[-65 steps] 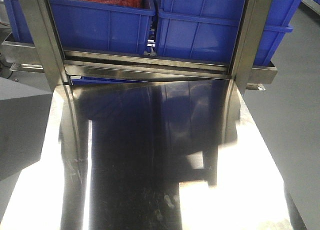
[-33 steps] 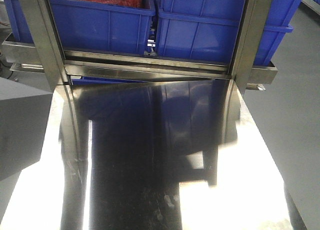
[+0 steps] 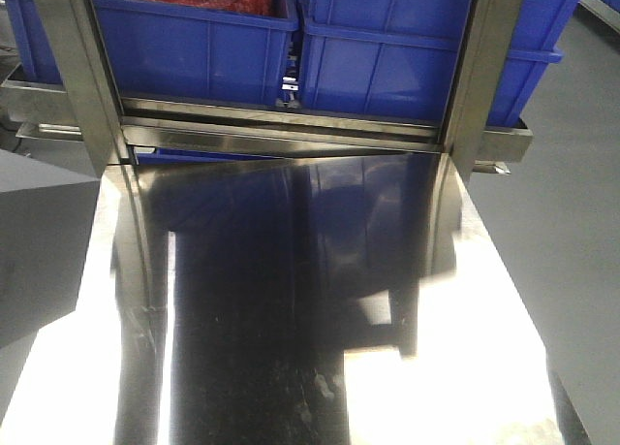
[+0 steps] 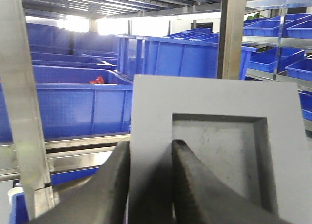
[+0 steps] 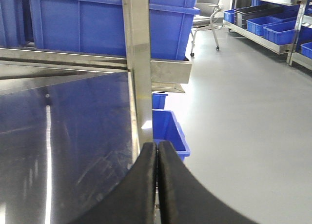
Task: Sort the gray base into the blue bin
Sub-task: 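Drive away from the table holding the gray block in the left gripper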
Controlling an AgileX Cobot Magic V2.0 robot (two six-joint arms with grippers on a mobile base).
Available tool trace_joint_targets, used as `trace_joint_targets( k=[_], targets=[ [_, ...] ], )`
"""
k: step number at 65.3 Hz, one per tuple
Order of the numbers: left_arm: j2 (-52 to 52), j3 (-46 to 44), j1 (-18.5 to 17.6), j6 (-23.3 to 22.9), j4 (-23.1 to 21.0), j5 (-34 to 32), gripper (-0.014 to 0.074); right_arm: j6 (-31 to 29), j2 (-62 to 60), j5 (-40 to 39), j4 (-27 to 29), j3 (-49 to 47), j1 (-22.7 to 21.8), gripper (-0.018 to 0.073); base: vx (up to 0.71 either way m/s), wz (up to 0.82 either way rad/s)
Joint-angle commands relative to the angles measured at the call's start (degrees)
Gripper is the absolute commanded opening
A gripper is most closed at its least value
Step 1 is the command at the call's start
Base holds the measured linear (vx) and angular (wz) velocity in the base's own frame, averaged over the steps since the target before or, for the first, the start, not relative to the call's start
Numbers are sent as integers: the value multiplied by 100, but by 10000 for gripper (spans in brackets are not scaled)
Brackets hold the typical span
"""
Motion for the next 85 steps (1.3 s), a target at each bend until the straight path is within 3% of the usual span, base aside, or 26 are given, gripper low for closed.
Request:
trace_joint_targets(
  k=[1, 32, 85],
  targets=[
    [52, -164, -31, -37, -116, -604, 38, -72, -10, -423, -42, 12, 2, -5, -3, -10],
    [52, -164, -31, -37, -116, -604, 38, -72, -10, -423, -42, 12, 2, -5, -7, -30],
    [52, -164, -31, -37, -116, -604, 38, -72, -10, -423, -42, 12, 2, -5, -12, -58]
  ],
)
